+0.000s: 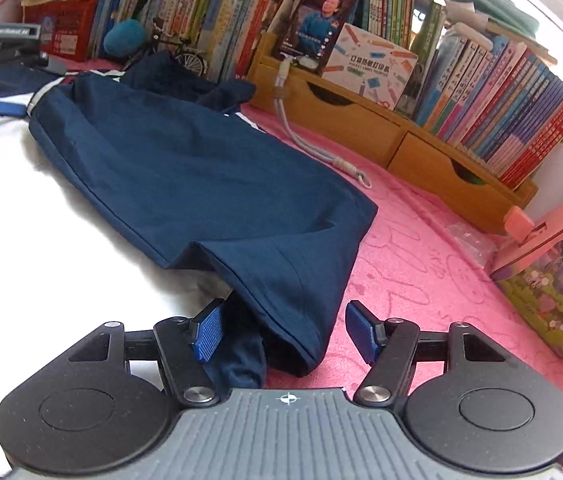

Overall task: Fold clothes
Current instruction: 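Grasp the striped cuff with the left gripper while the right gripper grips the jacket edge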

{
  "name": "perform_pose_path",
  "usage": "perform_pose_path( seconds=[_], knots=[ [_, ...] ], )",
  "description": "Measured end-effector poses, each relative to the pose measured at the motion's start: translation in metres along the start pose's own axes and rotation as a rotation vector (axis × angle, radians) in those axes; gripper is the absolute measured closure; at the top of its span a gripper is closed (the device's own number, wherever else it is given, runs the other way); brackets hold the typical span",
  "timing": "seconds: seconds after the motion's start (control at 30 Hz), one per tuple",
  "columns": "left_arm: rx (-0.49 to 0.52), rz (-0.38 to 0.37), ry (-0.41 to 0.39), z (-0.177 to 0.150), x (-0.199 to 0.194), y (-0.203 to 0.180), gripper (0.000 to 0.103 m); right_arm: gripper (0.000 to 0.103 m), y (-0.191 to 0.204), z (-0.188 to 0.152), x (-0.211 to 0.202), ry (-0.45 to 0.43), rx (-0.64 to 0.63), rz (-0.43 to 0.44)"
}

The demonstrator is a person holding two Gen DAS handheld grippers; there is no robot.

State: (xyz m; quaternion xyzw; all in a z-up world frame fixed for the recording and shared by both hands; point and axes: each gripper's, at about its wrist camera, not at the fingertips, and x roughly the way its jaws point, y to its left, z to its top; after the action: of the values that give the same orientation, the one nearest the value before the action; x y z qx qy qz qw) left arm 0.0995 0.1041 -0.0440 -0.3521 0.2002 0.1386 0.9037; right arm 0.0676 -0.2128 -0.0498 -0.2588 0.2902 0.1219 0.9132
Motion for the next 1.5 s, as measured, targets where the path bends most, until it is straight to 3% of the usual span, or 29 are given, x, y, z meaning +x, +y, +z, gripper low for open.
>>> perform_pose_path(
  seconds=[0.03,0.1,0.13,0.2,0.3,0.4,0.47,0.53,0.6,0.67,0.8,0.93,1.0,1.07,1.27,1.33,1.37,1.4,1.5],
  knots=[
    [0.050,0.049,0.000,0.001,0.005,-0.006,0.037,0.038,0.003,-0.001,0.001,-0.007,-0.032,-0.041],
    [0.142,0.133,0.009,0.004,0.013,-0.014,0.077,0.038,0.007,-0.004,0.000,-0.022,-0.083,-0.104],
    [0.184,0.165,0.019,0.006,0.015,-0.016,0.082,0.038,0.008,-0.006,-0.001,-0.028,-0.105,-0.131],
    [0.224,0.200,0.033,0.012,0.020,-0.011,0.103,0.038,0.006,-0.011,-0.003,-0.040,-0.130,-0.159],
    [0.258,0.219,0.045,0.023,0.023,0.000,0.103,0.040,-0.002,-0.015,0.000,-0.018,-0.108,-0.207],
    [0.209,0.074,0.143,0.028,0.014,0.012,0.099,0.041,-0.012,-0.021,0.000,-0.004,-0.043,-0.178],
    [0.140,-0.021,0.225,0.026,0.005,0.018,0.088,0.041,-0.011,-0.024,-0.009,-0.039,-0.032,-0.137],
    [0.084,-0.092,0.267,0.021,-0.004,0.019,0.070,0.040,-0.004,-0.025,-0.016,-0.076,-0.067,-0.125],
    [0.039,-0.144,0.275,0.017,-0.008,0.018,0.036,0.040,0.006,-0.022,-0.017,-0.089,-0.118,-0.133],
    [-0.006,-0.173,0.264,0.014,-0.009,0.016,0.019,0.040,0.008,-0.022,-0.015,-0.090,-0.124,-0.136],
    [-0.118,-0.158,0.239,0.014,-0.015,0.020,0.018,0.040,0.009,-0.023,-0.012,-0.090,-0.114,-0.137],
    [-0.274,-0.275,0.261,0.012,-0.025,0.041,0.017,0.039,0.010,-0.023,-0.009,-0.090,-0.104,-0.138],
    [-0.312,-0.320,0.258,0.012,-0.030,0.046,0.015,0.039,0.011,-0.023,-0.008,-0.089,-0.099,-0.138],
    [-0.264,-0.304,0.254,0.012,-0.028,0.039,0.010,0.039,0.012,-0.023,-0.007,-0.090,-0.095,-0.140],
    [0.034,-0.168,0.228,-0.005,-0.006,-0.014,0.010,0.039,0.014,-0.024,-0.004,-0.098,-0.082,-0.154],
    [0.175,-0.054,0.189,-0.014,0.001,-0.034,0.049,0.039,0.015,-0.025,-0.005,-0.103,-0.085,-0.160],
    [0.233,-0.022,0.167,-0.018,0.003,-0.040,0.061,0.039,0.016,-0.025,-0.005,-0.105,-0.087,-0.164],
    [0.270,-0.026,0.147,-0.020,0.003,-0.042,0.069,0.039,0.017,-0.026,-0.005,-0.107,-0.091,-0.167],
    [0.390,0.009,0.083,-0.015,-0.003,-0.045,0.082,0.037,0.018,-0.026,-0.006,-0.110,-0.106,-0.180]
  ],
)
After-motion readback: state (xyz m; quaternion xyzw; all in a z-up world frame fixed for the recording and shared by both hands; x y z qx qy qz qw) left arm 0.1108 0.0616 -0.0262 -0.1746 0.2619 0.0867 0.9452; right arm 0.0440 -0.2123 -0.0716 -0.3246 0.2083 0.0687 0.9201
